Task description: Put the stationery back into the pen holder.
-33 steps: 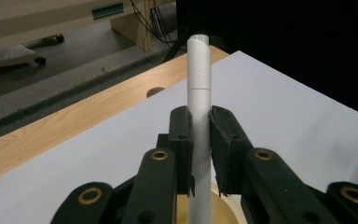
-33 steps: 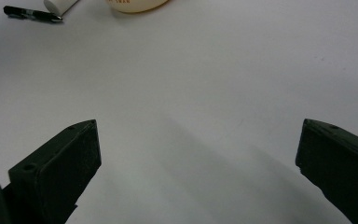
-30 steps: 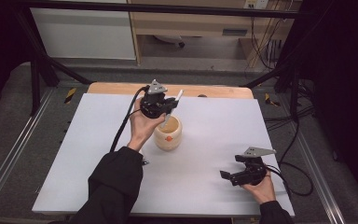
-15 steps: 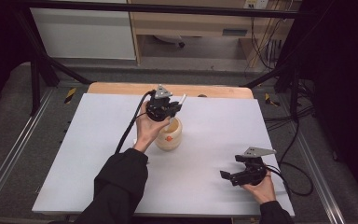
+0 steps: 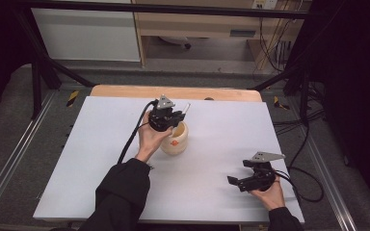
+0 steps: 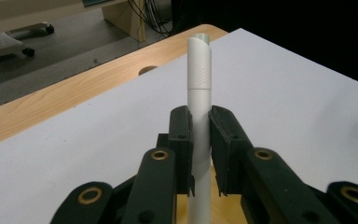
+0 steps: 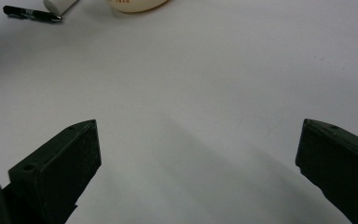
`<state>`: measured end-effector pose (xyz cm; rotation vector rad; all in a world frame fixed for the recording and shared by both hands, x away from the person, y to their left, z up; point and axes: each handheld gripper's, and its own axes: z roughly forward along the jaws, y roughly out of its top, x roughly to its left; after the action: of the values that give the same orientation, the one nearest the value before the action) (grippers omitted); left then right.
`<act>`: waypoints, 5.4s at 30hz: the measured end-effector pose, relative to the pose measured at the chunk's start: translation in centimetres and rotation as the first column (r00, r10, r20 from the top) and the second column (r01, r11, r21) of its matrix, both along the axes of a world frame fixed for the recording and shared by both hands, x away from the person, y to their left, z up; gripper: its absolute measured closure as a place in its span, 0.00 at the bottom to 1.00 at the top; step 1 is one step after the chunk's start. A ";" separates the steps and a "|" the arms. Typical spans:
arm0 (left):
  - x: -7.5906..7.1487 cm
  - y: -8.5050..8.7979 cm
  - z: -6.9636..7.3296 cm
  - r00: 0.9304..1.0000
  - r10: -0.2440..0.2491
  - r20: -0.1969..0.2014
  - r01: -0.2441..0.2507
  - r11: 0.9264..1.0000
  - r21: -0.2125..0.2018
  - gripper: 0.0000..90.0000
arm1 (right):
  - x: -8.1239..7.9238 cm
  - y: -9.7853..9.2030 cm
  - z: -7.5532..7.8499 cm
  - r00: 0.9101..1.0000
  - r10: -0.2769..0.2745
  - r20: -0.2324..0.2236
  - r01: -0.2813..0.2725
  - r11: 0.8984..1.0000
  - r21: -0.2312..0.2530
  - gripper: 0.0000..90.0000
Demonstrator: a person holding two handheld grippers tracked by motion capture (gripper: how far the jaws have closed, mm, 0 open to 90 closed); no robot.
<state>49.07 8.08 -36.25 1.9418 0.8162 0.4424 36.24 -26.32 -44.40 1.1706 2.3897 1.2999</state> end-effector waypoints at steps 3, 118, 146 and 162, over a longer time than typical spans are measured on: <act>-0.1 0.2 -0.5 1.000 0.001 -0.012 -0.001 1.000 0.007 0.87 | 0.0 0.0 0.0 1.000 0.000 -0.001 0.000 1.000 -0.001 0.01; -8.7 11.6 -6.0 0.916 -0.246 -0.318 0.357 0.860 0.365 0.72 | 0.0 0.1 -0.1 1.000 -0.006 -0.013 0.005 1.000 -0.007 0.01; -8.2 10.8 -6.4 0.899 -0.251 -0.359 0.398 0.812 0.427 0.88 | 0.0 0.1 -0.1 1.000 -0.009 -0.012 0.008 1.000 -0.006 0.01; -8.6 11.7 -5.1 0.906 -0.225 -0.359 0.370 0.832 0.413 0.88 | 0.0 0.1 -0.1 1.000 -0.007 -0.013 0.007 1.000 -0.008 0.01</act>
<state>40.52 19.76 -41.33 2.5957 0.5973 0.1621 36.27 -26.21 -44.49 1.1886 2.3954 1.2837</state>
